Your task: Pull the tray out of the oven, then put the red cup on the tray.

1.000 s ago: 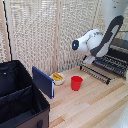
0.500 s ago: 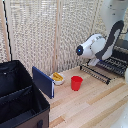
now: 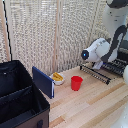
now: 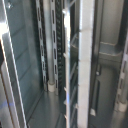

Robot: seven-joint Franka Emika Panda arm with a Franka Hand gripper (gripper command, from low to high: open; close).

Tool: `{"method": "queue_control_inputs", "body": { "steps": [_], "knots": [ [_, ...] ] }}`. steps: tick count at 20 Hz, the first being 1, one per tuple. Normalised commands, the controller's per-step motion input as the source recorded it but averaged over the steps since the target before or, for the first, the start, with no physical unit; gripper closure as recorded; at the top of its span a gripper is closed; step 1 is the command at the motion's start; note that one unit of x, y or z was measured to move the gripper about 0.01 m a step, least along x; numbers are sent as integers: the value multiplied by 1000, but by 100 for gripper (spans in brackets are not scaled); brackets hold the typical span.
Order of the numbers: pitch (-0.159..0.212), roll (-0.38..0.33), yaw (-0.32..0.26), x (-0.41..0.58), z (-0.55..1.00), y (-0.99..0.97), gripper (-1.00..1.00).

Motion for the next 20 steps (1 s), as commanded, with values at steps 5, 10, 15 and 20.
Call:
{"method": "queue_control_inputs", "body": {
  "steps": [5,10,15,20],
  "knots": [
    [9,242,-6,101,3,-388,-100],
    [1,112,0,42,0,-259,100],
    [0,34,-20,14,0,-109,100],
    [0,-2,-28,0,0,0,100]
  ]
}}
